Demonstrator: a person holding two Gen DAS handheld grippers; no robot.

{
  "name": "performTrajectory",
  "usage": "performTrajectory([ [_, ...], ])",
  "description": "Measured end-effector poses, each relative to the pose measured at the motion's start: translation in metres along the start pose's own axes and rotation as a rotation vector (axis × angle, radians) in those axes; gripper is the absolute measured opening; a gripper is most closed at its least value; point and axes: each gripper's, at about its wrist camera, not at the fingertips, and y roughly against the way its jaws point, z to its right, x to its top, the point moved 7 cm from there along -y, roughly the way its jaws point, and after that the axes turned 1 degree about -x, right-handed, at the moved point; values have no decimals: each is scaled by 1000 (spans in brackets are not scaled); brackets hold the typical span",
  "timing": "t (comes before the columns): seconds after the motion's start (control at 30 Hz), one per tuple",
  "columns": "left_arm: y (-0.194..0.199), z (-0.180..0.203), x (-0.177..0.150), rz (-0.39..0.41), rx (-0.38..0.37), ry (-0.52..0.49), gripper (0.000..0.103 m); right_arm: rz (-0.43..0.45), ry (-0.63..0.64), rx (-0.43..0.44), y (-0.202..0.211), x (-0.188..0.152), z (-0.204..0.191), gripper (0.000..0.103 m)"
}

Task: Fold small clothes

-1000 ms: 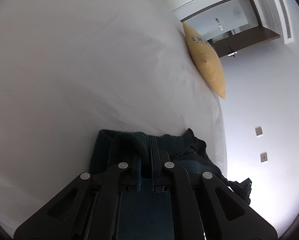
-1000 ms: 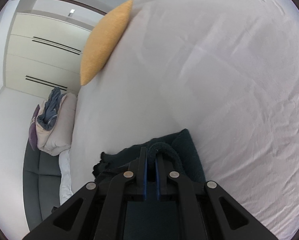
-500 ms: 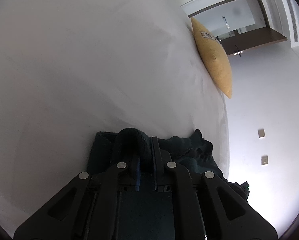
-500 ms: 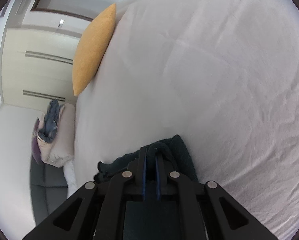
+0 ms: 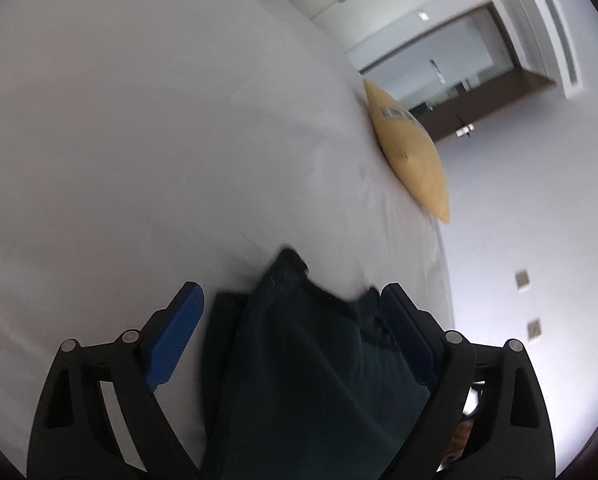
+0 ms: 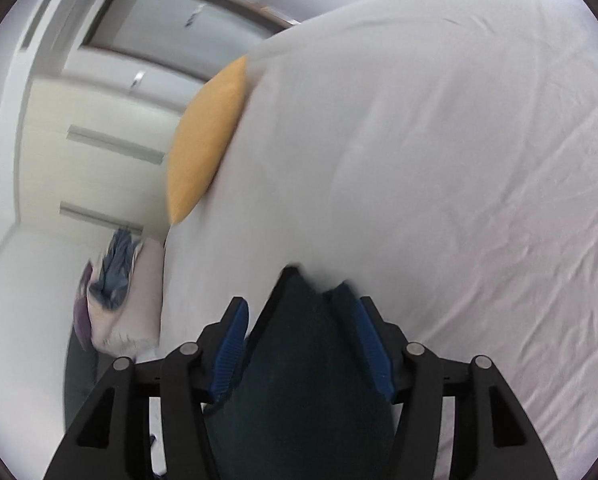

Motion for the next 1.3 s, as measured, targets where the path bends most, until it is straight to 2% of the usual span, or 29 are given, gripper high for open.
performTrajectory([
  [0.2, -7, 32, -56, -43, 25, -188, 90, -146, 236, 92, -10, -56, -54, 60],
  [0.27, -18, 35, -74, -75, 77, -263, 90, -191, 261, 106, -17, -74, -56, 60],
  [0.33, -28, 27, -86, -103, 156, -290, 90, -208, 234, 75, -22, -79, -40, 60],
  [0.4, -31, 7, -89, -106, 216, -278, 90, -192, 170, 50, -22, -70, -15, 53],
  [0.43, -31, -4, -90, -106, 238, -270, 86, -173, 128, 60, -18, -64, -1, 47],
  [0.47, -29, -10, -89, -101, 222, -265, 82, -156, 99, 64, -13, -58, 8, 45],
  [0.5, -26, -13, -90, -91, 200, -263, 81, -135, 69, 71, -7, -53, 16, 45],
  [0.57, -18, -17, -90, -86, 213, -264, 80, -78, 34, 39, 10, -36, 33, 45],
  [0.63, -7, -18, -87, -59, 275, -259, 79, -29, 39, -17, 27, -29, 40, 50],
  [0.67, -4, -17, -85, -45, 292, -257, 79, -21, 46, -26, 32, -29, 39, 50],
  [0.7, 4, -11, -83, -14, 310, -263, 79, -27, 51, 2, 38, -32, 34, 50],
  [0.8, 11, 29, -90, 22, 277, -360, 79, -92, 117, 111, 35, -56, -1, 50],
  [0.93, -19, 92, -116, -19, 255, -554, 79, -329, 279, 192, -11, -135, -60, 49],
  [1.0, -35, 95, -128, -60, 279, -581, 79, -403, 318, 205, -34, -166, -75, 49],
  [1.03, -44, 86, -132, -89, 318, -578, 79, -421, 330, 197, -40, -174, -76, 49],
  [1.1, -58, 65, -139, -138, 336, -533, 78, -445, 327, 161, -53, -186, -66, 49],
  [1.17, -54, 59, -145, -124, 319, -550, 78, -441, 305, 164, -58, -182, -56, 31],
  [1.23, -45, 55, -151, -119, 312, -583, 78, -413, 280, 155, -50, -175, -38, 19],
  [1.3, -37, 50, -155, -112, 306, -579, 78, -361, 237, 148, -43, -153, -23, 14],
])
